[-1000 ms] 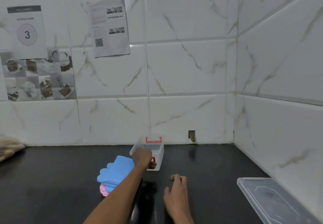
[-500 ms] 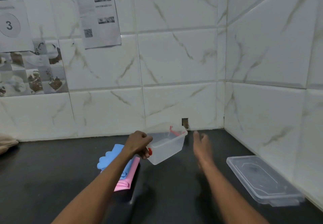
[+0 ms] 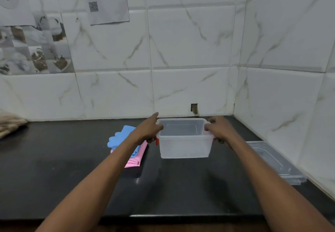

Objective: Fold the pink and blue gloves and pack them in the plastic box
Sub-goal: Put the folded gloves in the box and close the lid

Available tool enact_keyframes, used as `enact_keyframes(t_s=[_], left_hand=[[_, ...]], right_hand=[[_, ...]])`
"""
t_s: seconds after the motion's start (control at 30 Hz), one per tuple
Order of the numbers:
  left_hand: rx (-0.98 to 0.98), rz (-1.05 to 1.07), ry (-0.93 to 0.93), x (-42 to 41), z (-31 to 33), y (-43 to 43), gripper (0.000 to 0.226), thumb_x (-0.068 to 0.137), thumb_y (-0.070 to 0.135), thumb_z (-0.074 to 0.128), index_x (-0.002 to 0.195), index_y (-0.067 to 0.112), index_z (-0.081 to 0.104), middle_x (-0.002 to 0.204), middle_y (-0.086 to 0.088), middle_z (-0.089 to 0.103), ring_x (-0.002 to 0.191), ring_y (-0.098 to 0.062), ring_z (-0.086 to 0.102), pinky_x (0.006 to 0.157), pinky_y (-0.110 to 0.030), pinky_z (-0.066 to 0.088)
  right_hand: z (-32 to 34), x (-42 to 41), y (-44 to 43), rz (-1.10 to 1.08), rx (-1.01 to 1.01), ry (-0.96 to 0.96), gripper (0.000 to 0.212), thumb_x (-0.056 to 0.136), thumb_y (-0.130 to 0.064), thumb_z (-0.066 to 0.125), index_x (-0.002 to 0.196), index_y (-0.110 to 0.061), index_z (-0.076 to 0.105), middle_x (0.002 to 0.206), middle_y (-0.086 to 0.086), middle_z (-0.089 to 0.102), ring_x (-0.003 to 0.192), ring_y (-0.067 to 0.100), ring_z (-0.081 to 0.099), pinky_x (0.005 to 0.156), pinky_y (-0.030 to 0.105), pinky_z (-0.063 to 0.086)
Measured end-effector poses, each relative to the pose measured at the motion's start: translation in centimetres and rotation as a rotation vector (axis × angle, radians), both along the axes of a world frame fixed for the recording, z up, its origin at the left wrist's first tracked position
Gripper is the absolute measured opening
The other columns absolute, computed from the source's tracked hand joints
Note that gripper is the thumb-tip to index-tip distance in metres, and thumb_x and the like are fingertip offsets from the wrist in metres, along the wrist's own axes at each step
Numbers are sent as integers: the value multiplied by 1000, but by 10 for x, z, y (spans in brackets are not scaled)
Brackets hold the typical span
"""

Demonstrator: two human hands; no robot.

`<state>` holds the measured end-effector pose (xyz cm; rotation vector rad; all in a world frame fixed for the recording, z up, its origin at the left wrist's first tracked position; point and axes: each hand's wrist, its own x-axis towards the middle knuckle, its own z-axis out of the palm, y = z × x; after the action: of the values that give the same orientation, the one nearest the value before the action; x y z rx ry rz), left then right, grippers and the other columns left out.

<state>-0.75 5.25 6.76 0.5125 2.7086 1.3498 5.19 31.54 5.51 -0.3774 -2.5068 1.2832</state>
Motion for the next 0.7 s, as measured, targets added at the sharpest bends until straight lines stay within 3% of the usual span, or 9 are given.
enact_keyframes(t_s=[0.07, 0.13, 0.2, 0.27, 0.33, 0.4, 0.5, 0.7], left_hand=[[-17, 36, 1, 11, -10, 1, 14, 91, 18, 44, 102, 12, 49, 72, -9, 49, 40, -13, 36, 37, -22, 28], [-21, 44, 31, 19, -19, 0, 15, 89, 18, 43, 92, 7, 53, 70, -9, 52, 40, -14, 39, 37, -21, 29], [-35, 49, 67, 26, -28, -2, 23, 90, 19, 44, 99, 5, 58, 80, -14, 60, 50, -22, 50, 40, -24, 36], [-66, 62, 111, 32, -34, -3, 26, 92, 22, 45, 105, 6, 60, 95, -15, 64, 73, -32, 63, 51, -33, 48], [-66, 67, 141, 34, -37, -4, 28, 92, 23, 45, 108, 7, 61, 102, -12, 65, 90, -33, 65, 63, -41, 57], [-65, 61, 162, 34, -39, -4, 28, 92, 22, 44, 109, 8, 62, 105, -12, 67, 92, -31, 65, 72, -44, 58], [-93, 47, 174, 33, -43, -3, 29, 95, 21, 44, 116, 9, 61, 113, -9, 65, 95, -27, 63, 73, -38, 58], [-45, 54, 134, 31, -51, -2, 33, 96, 22, 43, 122, 12, 60, 113, -10, 67, 96, -33, 65, 75, -42, 59]], right_hand=[[-5, 13, 0, 3, 8, 2, 34, 77, -19, 58, 108, -6, 65, 78, 11, 64, 47, 17, 44, 37, 20, 33], [-11, 24, -3, -4, 11, 3, 36, 78, -19, 58, 113, -14, 65, 80, 5, 65, 45, 17, 46, 36, 19, 34], [-17, 33, -6, -8, 22, 8, 40, 78, -19, 58, 118, -18, 64, 83, 2, 64, 46, 17, 49, 35, 18, 35], [-22, 37, -8, -9, 30, 17, 40, 79, -18, 58, 119, -17, 64, 82, 1, 63, 46, 16, 50, 34, 17, 35], [-26, 38, -9, -13, 23, 23, 40, 80, -18, 58, 119, -17, 64, 83, 0, 62, 48, 15, 52, 33, 15, 35], [-30, 37, -9, -22, 28, 25, 41, 80, -18, 59, 121, -18, 63, 87, 1, 61, 52, 15, 54, 32, 13, 34], [-36, 36, -10, -36, 35, 22, 42, 81, -20, 60, 123, -19, 61, 96, 1, 59, 60, 14, 58, 33, 13, 36], [-46, 38, -10, -52, -99, 64, 39, 79, -24, 59, 117, -24, 65, 86, -3, 66, 54, 13, 56, 34, 16, 37]])
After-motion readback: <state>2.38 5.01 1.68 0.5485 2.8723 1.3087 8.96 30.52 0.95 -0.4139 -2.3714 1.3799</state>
